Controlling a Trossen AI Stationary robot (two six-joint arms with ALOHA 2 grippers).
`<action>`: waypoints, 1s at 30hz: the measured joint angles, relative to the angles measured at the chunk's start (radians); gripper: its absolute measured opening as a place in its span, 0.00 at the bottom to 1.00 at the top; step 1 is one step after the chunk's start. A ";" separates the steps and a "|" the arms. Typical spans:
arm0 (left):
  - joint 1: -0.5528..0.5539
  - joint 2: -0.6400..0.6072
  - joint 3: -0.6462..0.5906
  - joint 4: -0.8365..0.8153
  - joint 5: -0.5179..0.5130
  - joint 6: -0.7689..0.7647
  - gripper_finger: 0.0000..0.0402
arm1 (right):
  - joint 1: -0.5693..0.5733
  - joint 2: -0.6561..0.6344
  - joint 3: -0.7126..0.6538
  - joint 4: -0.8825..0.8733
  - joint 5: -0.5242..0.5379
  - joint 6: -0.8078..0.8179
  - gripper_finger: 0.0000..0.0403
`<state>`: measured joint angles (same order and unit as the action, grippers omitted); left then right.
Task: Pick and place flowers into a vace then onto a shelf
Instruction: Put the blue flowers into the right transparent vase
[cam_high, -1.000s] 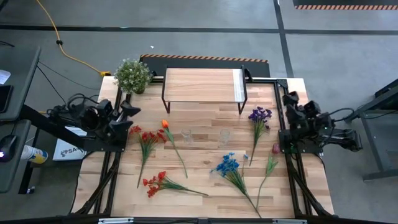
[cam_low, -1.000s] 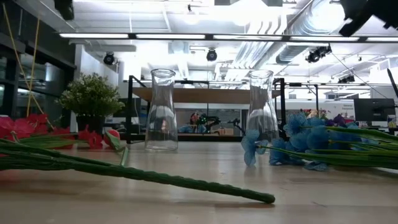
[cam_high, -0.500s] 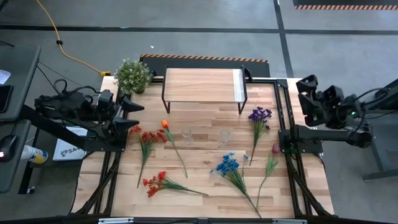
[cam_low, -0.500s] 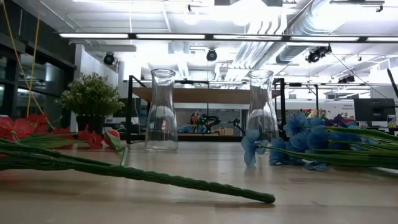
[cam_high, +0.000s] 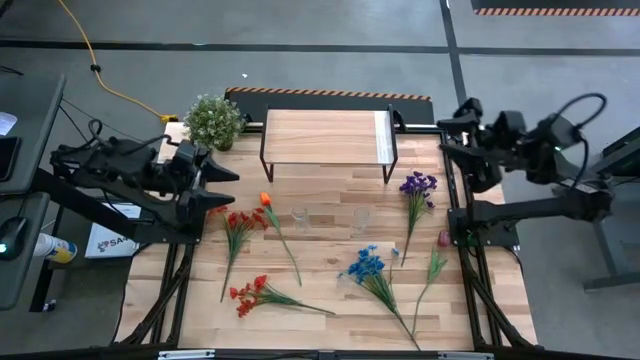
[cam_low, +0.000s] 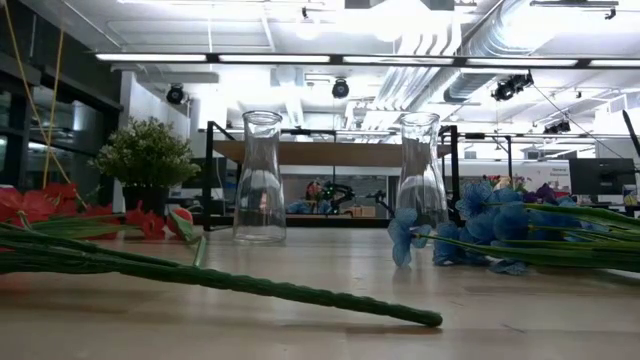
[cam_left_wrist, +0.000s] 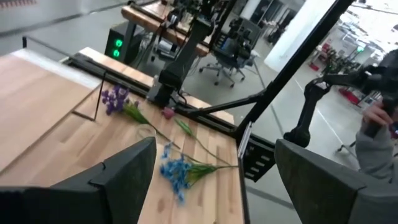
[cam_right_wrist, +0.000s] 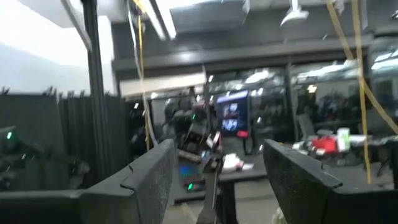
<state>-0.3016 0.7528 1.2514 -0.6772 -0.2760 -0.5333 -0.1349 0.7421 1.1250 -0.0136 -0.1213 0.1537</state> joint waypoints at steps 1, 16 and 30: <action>0.000 0.000 0.000 -0.002 0.000 -0.008 0.90 | 0.000 0.028 0.024 -0.014 -0.010 0.000 0.59; 0.000 -0.023 0.000 -0.007 0.017 -0.022 0.90 | 0.115 0.298 0.207 -0.068 -0.118 -0.005 0.59; 0.000 -0.023 0.000 -0.007 0.026 0.009 0.90 | 0.440 0.495 0.327 -0.064 0.144 -0.128 0.59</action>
<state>-0.3012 0.7300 1.2518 -0.6838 -0.2497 -0.5240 0.3050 1.2373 1.4521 -0.0780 0.0225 0.0258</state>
